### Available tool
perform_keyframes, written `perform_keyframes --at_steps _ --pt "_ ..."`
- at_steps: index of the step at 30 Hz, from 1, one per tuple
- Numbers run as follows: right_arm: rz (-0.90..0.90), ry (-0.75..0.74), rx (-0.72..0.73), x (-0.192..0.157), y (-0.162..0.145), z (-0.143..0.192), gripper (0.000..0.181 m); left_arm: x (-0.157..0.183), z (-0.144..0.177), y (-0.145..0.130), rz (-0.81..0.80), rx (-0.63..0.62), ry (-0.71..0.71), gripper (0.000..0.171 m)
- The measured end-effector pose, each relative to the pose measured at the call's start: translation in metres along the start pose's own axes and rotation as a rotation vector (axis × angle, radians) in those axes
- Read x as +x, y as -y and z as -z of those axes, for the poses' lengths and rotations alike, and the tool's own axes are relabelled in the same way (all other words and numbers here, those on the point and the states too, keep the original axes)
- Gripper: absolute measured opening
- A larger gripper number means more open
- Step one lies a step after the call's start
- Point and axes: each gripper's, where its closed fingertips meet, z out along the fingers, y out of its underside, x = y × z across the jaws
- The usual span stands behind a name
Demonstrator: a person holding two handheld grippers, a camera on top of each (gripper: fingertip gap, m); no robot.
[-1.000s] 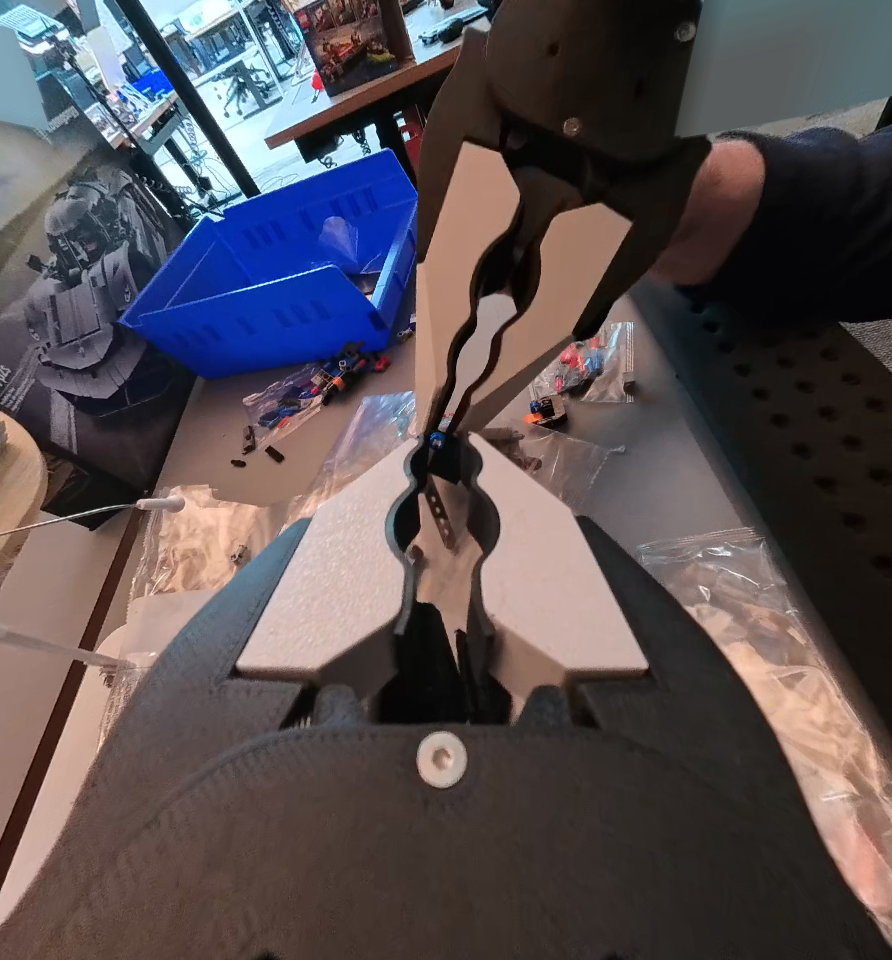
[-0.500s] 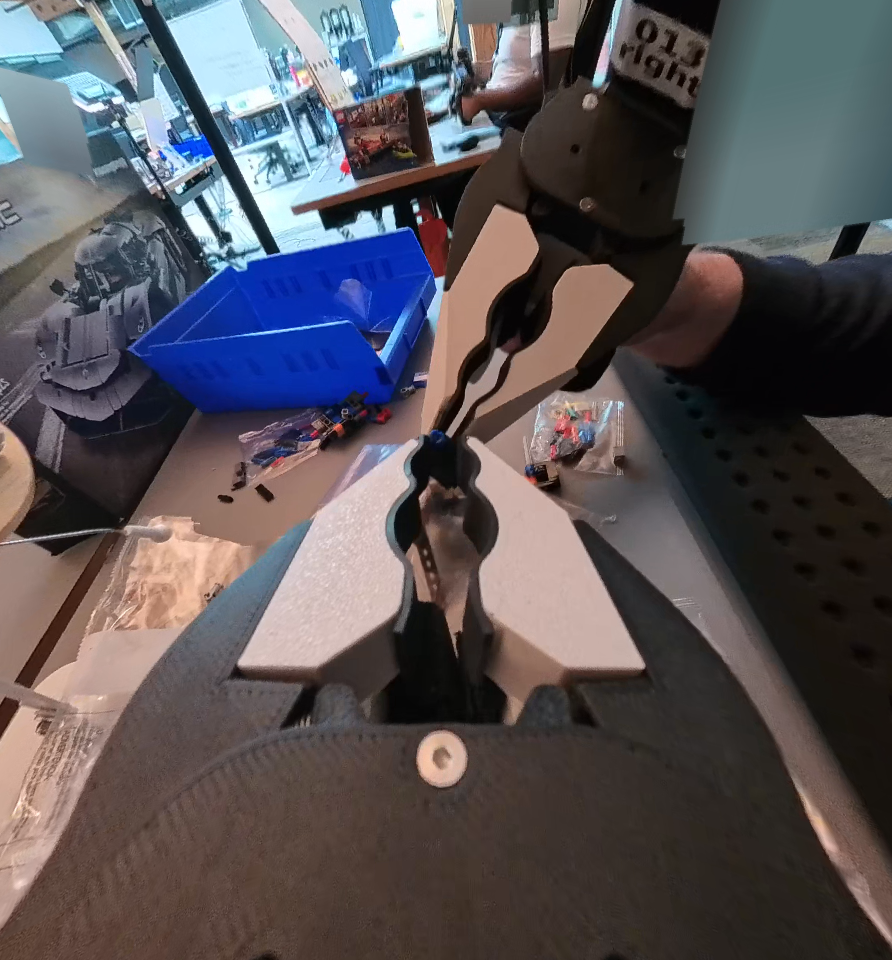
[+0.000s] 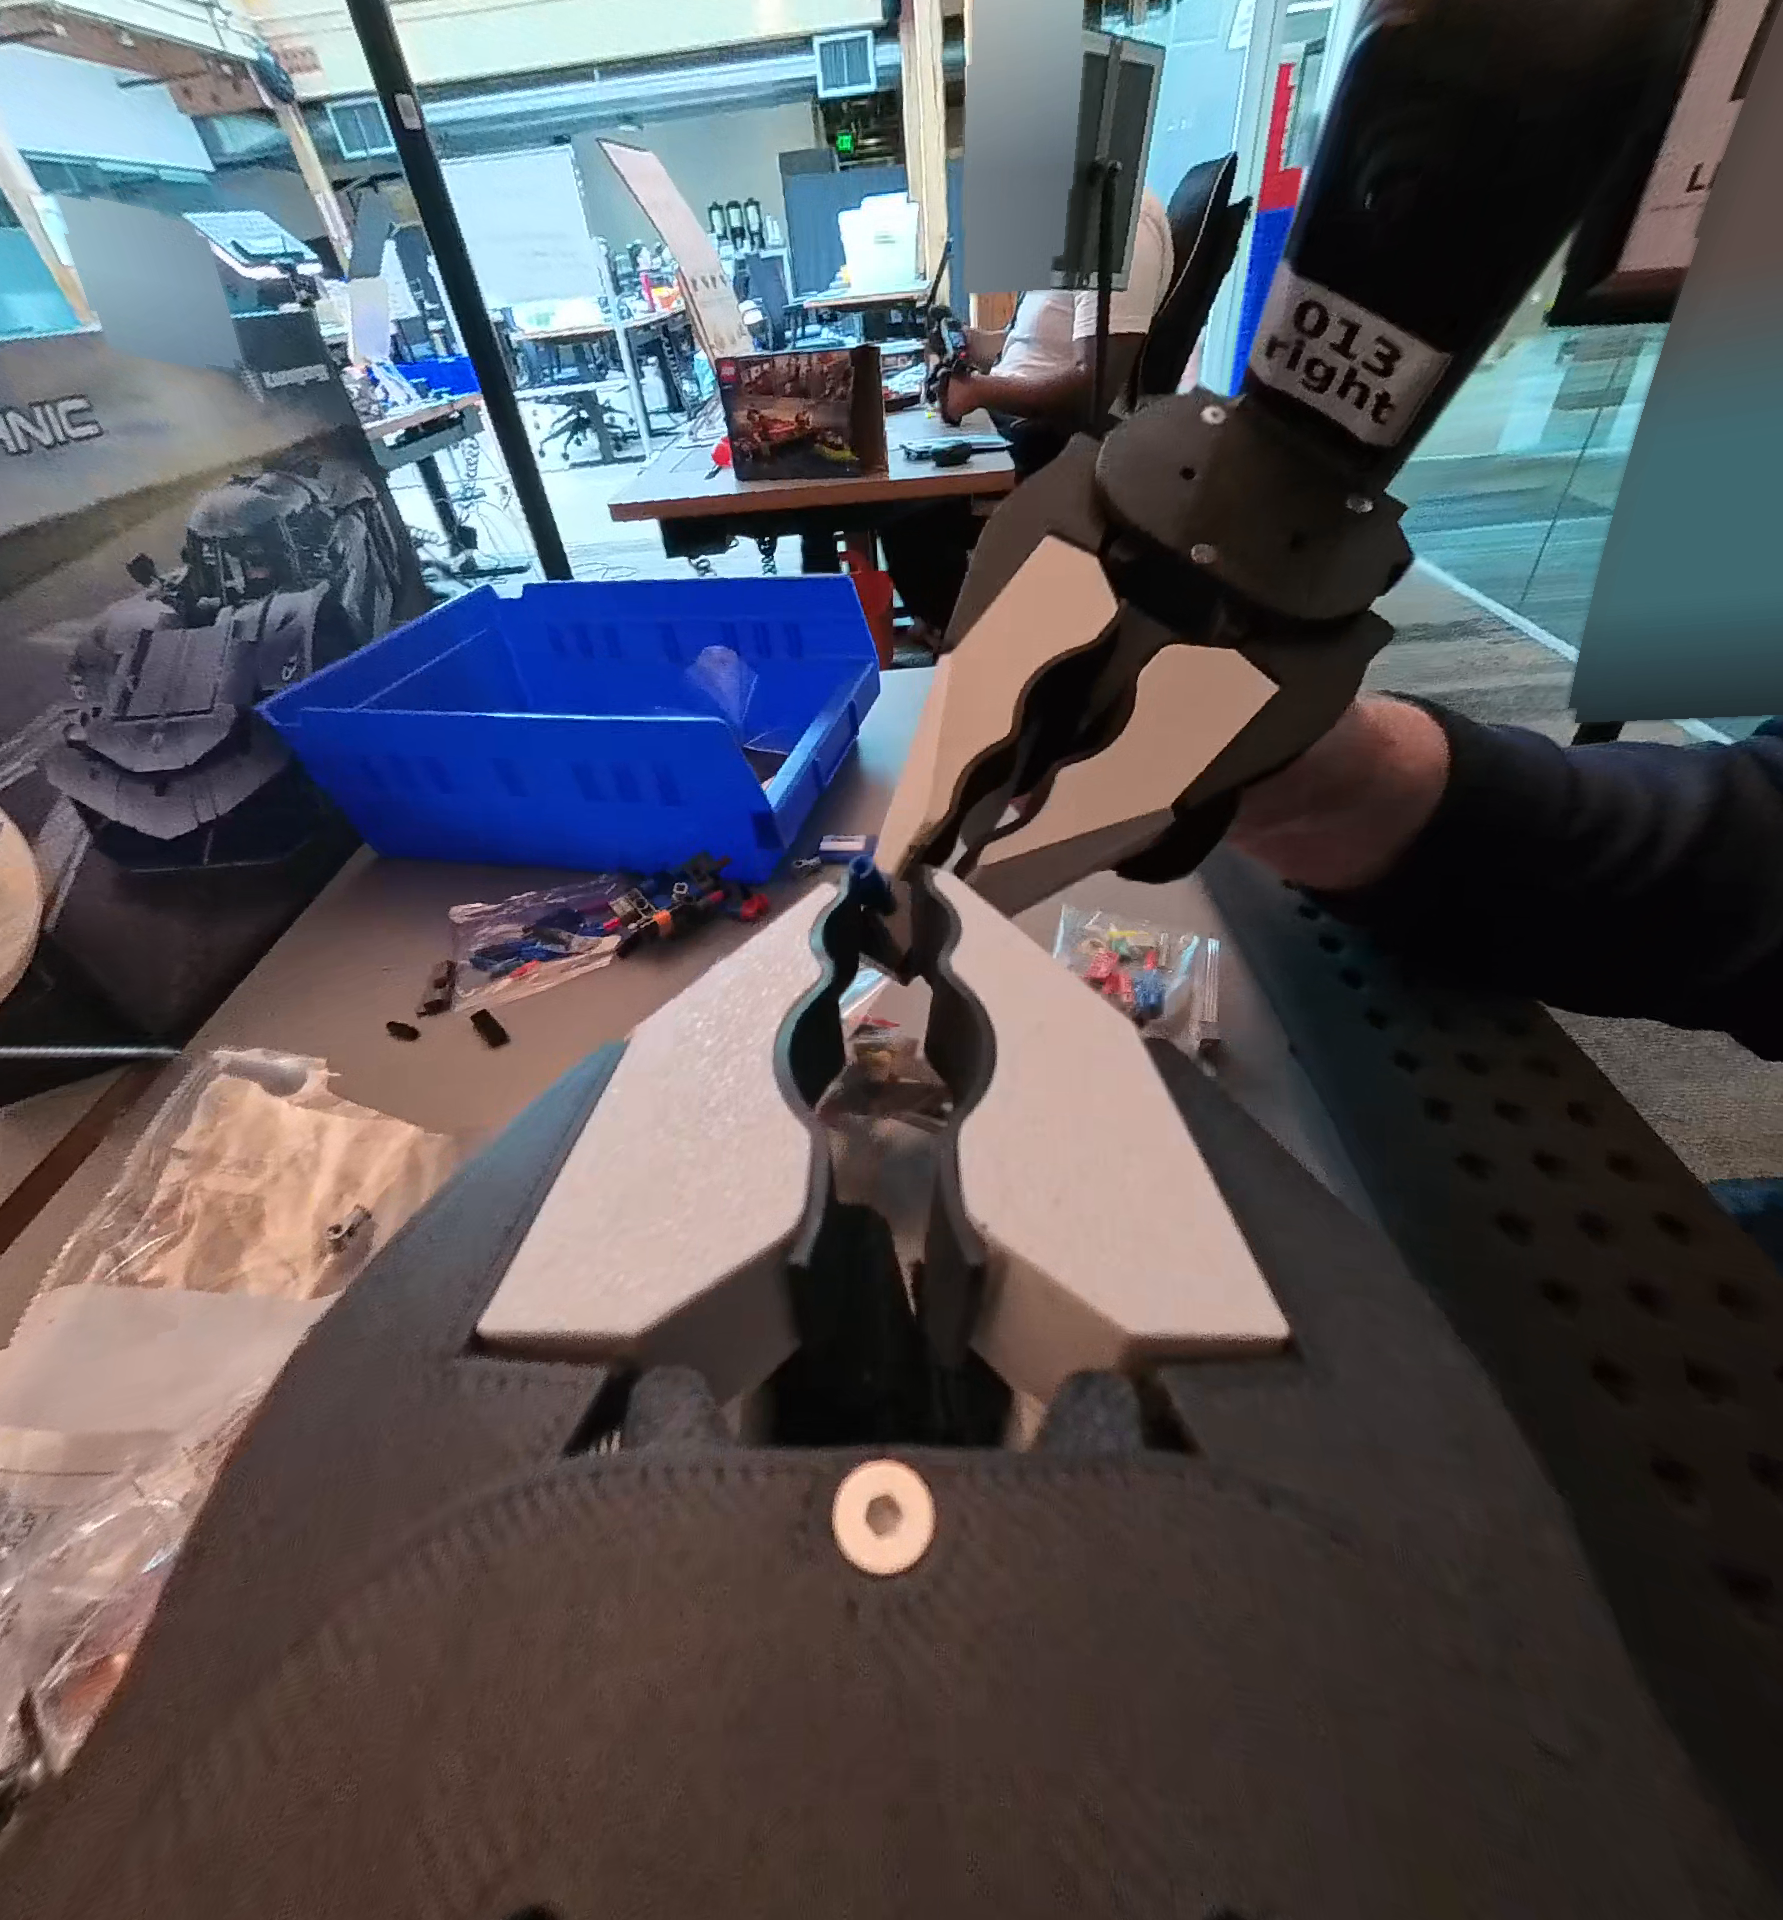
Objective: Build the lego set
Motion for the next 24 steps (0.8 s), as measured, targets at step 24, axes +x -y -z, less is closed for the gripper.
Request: perform_keyframes --at_steps 24 --pt "0.018 -0.044 0.055 0.005 0.001 -0.002 0.004 0.002 -0.004 -0.004 0.216 0.039 -0.128 0.010"
